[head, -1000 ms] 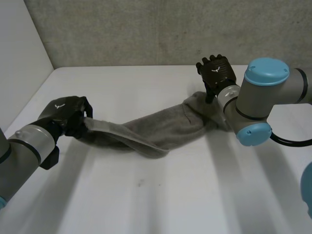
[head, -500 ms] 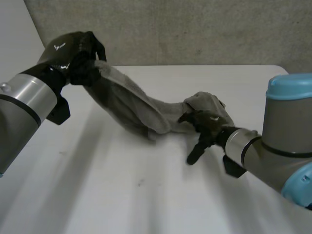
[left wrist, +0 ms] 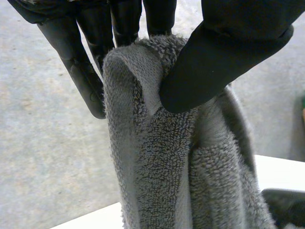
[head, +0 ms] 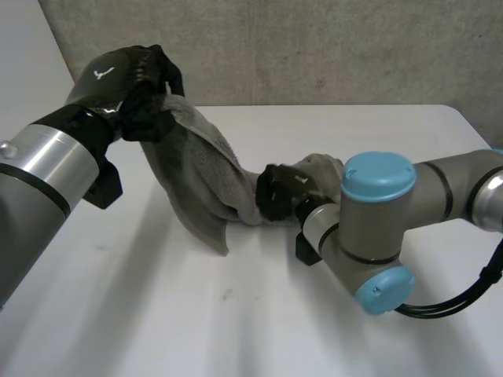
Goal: Fold the towel.
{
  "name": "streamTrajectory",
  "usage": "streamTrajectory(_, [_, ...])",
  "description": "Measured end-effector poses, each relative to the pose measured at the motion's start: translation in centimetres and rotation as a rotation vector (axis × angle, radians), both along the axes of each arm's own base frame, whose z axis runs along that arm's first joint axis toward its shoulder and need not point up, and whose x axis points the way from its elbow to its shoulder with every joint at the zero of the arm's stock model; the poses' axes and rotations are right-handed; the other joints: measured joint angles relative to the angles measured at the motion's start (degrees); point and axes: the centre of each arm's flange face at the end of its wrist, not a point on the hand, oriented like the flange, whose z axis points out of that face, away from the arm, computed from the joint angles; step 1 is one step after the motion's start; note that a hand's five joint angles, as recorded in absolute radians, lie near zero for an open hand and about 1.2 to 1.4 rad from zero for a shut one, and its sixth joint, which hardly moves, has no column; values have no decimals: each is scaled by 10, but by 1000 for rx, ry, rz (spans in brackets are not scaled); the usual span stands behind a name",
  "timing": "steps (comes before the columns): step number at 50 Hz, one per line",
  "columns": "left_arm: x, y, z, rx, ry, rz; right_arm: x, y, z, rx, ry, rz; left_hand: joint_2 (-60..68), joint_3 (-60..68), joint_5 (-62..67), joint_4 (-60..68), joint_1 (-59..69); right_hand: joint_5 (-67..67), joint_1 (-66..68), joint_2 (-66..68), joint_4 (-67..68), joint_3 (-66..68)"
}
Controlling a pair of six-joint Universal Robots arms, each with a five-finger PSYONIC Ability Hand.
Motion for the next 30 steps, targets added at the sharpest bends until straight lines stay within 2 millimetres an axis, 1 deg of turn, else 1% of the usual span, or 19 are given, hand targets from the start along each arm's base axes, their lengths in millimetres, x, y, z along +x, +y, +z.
streamTrajectory(1, [1, -2, 0, 0, 0, 7, -3, -3, 5, -11, -4, -21, 0, 0, 0, 0, 0, 0, 0, 0, 0, 0])
streamTrajectory(2, [6, -7, 0, 1, 1, 27, -12, -11, 20, -43, -18, -67, 0, 0, 0, 0, 0, 1, 0, 0, 1, 0])
streamTrajectory(5, [12, -15, -1, 4, 1, 56, -30, -25, 45, -100, -34, -129, 0, 0, 0, 0, 0, 1, 0, 0, 1, 0])
streamTrajectory(6, [15, -18, -2, 6, 1, 67, -41, -32, 59, -135, -38, -154, 0, 0, 0, 0, 0, 1, 0, 0, 1, 0])
streamTrajectory(7, [15, -18, -2, 6, 1, 67, -41, -32, 59, -135, -38, -154, 0, 0, 0, 0, 0, 1, 0, 0, 1, 0])
streamTrajectory(8, [18, -21, -2, 7, 2, 79, -60, -42, 81, -197, -29, -181, 0, 0, 0, 0, 0, 2, 0, 0, 1, 0])
streamTrajectory(10, [20, -22, -2, 8, 2, 84, -68, -44, 89, -221, -11, -175, 0, 0, 0, 0, 0, -21, -16, -31, -34, -32])
streamTrajectory(12, [20, -22, -2, 8, 3, 85, -72, -44, 91, -226, 5, -164, 0, 0, 0, 0, 0, -30, -28, -47, -47, -44])
streamTrajectory(13, [19, -22, -1, 7, 4, 82, -74, -43, 89, -217, 27, -144, 0, 0, 0, 0, 0, -209, -197, -247, -242, -239])
streamTrajectory(15, [19, -21, -1, 5, 5, 78, -75, -41, 86, -204, 41, -130, 0, 0, 0, 0, 0, -209, -197, -247, -242, -239])
streamTrajectory(16, [17, -19, 0, 3, 6, 71, -73, -37, 78, -175, 61, -105, 0, 0, 0, 0, 0, -380, -324, -402, -408, -408])
streamTrajectory(17, [15, -16, 1, 0, 8, 61, -68, -31, 67, -134, 81, -71, 0, 0, 0, 0, 0, -436, -358, -443, -460, -455])
streamTrajectory(20, [9, -10, 4, -8, 10, 37, -57, -20, 51, -81, 97, -22, 0, 0, 0, 0, 0, -448, -366, -446, -470, -464])
streamTrajectory(21, [6, -6, 5, -12, 12, 24, -49, -12, 42, -50, 102, 8, 0, 0, 0, 0, 0, -450, -366, -446, -470, -464])
streamTrajectory(25, [-1, 5, 12, -31, 20, -10, -28, 6, 24, 17, 88, 69, 0, 0, 0, 0, 0, -450, -366, -446, -470, -464])
streamTrajectory(30, [-3, 15, 20, -50, 34, -28, -9, 17, 14, 67, 36, 107, 0, 0, 0, 0, 0, -446, -365, -445, -467, -461])
